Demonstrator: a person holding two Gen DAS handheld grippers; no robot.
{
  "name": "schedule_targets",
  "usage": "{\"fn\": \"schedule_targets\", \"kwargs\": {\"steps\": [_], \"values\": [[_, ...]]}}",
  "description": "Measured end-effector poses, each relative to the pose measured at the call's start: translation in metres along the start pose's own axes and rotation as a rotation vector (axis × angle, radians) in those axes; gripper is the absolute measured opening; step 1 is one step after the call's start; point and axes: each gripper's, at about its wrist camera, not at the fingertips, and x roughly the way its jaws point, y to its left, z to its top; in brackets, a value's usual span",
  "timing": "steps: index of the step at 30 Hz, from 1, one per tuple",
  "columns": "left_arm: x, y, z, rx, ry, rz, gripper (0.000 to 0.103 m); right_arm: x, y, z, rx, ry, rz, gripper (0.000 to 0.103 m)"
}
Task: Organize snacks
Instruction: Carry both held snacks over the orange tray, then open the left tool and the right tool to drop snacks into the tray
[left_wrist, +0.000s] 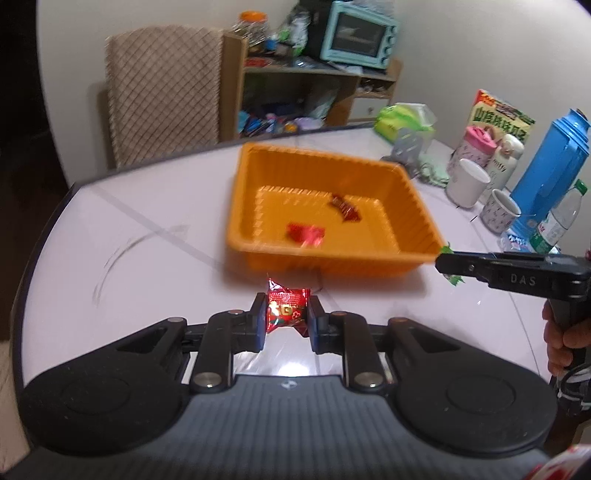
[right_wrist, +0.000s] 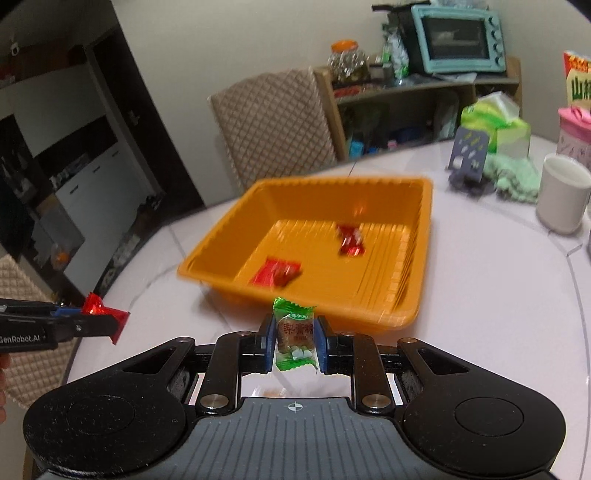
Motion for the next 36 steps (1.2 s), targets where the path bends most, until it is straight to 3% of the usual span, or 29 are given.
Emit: {"fn": "schedule_targets", "kwargs": {"steps": [7, 14, 22, 36], "values": [[0.033, -0.028, 0.042, 0.061, -0.042, -0.050, 0.020, 0.011, -0.014, 0.028, -0.034, -0.037, -0.032, 0.023], [0.069, -0.044, 0.071, 0.091, -0.042, -0.070, 0.020, 0.037, -0.031, 0.038, -0.048, -0.014, -0.073, 0.023], [0.107, -0.049, 0.078, 0.112, 0.011, -0.070, 0.020, 0.065, -0.047, 0.039, -0.063, 0.026, -0.100, 0.023], [0.129, -0.052, 0.081, 0.127, 0.037, -0.080, 0.020, 0.080, -0.048, 0.044, -0.086, 0.014, -0.114, 0.023]]}}
